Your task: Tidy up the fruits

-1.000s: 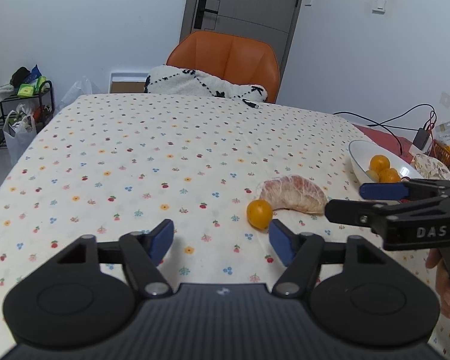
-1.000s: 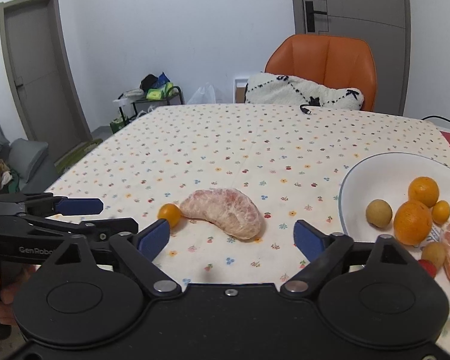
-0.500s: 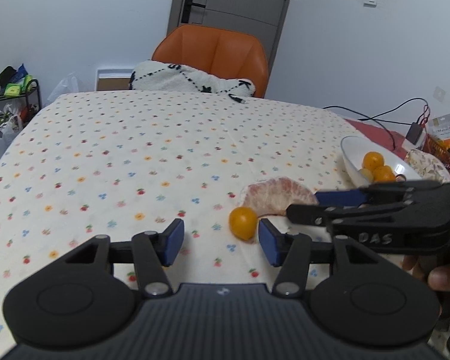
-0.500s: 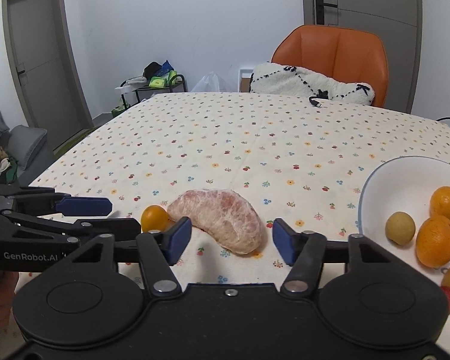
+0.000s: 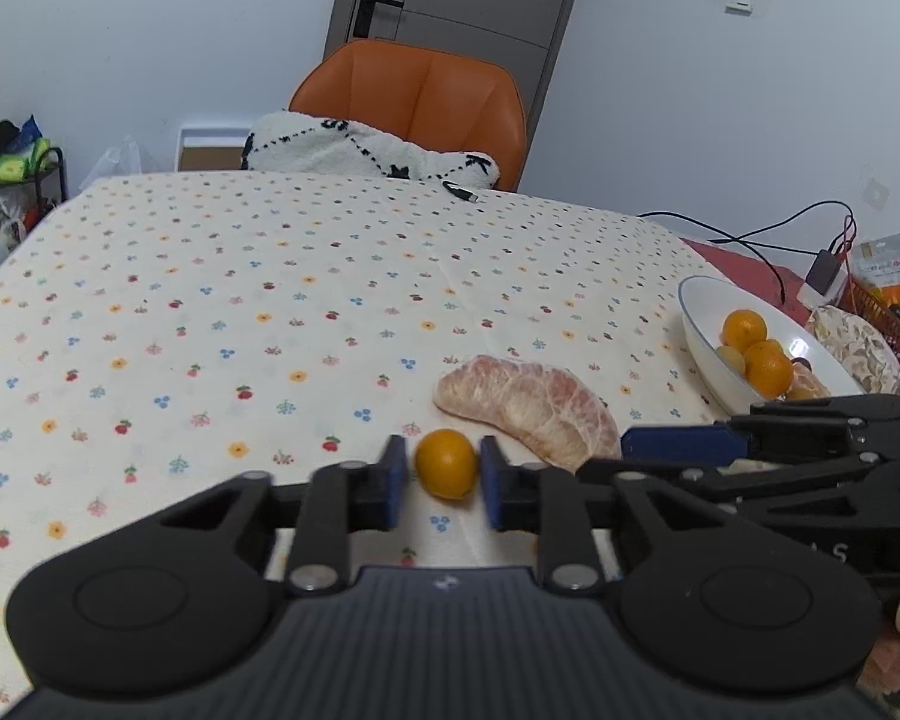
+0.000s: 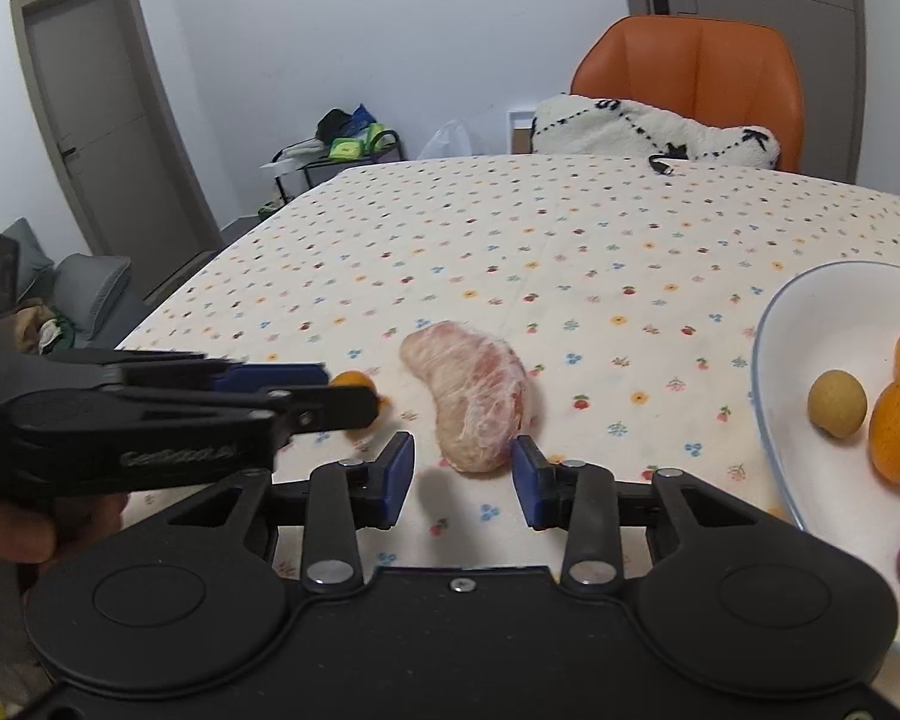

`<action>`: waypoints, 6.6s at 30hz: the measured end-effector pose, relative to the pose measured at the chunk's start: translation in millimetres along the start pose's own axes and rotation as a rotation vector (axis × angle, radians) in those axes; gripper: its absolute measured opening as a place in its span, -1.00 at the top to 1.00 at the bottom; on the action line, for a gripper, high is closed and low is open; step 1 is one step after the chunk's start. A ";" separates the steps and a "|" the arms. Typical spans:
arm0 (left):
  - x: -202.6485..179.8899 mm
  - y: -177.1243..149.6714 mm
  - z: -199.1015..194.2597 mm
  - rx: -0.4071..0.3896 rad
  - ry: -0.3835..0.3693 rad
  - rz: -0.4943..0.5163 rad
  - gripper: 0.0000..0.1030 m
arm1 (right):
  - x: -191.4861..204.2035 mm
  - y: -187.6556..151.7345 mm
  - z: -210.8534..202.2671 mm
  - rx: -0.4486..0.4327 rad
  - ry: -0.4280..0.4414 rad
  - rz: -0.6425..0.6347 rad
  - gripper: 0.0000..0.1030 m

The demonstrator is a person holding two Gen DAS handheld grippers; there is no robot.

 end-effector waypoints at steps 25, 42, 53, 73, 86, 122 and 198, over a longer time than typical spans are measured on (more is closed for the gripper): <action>25.3 15.3 -24.8 -0.060 0.027 -0.097 0.59 | 3.3 17.0 35.6 -0.015 -0.109 -0.176 0.20; -18.2 20.2 -23.5 -0.069 -0.021 -0.061 0.59 | -25.2 13.3 -25.8 -0.136 -0.116 0.015 0.22; -53.2 18.9 -21.3 -0.070 -0.058 -0.012 0.59 | -41.9 5.7 -51.9 -0.178 -0.172 0.043 0.22; -134.4 -0.3 0.7 -0.033 -0.147 0.096 0.59 | -122.9 -26.4 -112.7 -0.237 -0.340 0.161 0.22; -177.3 -9.6 23.5 -0.008 -0.185 0.149 0.59 | -175.0 -58.3 -131.9 -0.228 -0.458 0.232 0.22; -101.3 28.7 0.8 -0.097 -0.015 0.055 -0.07 | -216.4 -43.6 -125.7 -0.227 -0.571 0.205 -0.16; -40.5 26.9 -261.7 -0.339 0.105 0.081 -1.00 | 30.3 -15.0 -260.9 -0.251 -0.337 0.098 -1.00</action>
Point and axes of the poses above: each gripper's, at about its wrist camera, not at the fingertips, and z roughly the way its jaws point, x to its left, y to its top, the point moved 10 cm from there along z, roughly the way its jaws point, and after that the axes turned 13 degrees about -z, right-handed, at the moved point
